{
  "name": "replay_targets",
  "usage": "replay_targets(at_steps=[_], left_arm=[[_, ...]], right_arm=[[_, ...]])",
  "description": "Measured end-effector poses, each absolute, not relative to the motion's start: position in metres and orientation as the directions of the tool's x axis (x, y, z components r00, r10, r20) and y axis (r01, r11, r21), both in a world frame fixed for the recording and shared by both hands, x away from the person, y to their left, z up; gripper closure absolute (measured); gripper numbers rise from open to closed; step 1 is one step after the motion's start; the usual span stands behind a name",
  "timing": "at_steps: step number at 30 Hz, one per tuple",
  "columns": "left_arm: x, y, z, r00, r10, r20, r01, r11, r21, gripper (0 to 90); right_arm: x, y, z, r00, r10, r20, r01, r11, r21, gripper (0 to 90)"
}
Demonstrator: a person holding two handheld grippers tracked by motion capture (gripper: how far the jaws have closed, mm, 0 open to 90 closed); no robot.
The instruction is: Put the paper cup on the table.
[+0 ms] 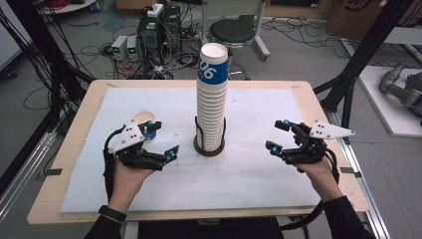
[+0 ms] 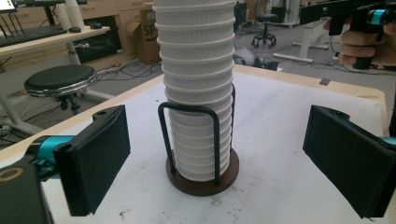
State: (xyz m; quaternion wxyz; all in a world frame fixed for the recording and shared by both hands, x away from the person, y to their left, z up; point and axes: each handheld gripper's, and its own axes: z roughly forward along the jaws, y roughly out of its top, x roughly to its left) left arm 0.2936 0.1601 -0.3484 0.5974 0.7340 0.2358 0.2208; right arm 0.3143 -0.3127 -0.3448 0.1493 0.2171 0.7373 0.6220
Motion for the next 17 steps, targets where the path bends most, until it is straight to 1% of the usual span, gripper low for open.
replay_targets(at_steps=[17], left_arm=[[0.2954,0.1599,-0.3537,0.788,0.615,0.037,0.099,-0.185,0.978,7.4]], right_arm=[[0.3176,-0.3146,-0.3478,-0.858,0.511,0.061,0.149,0.134,0.98,18.5]])
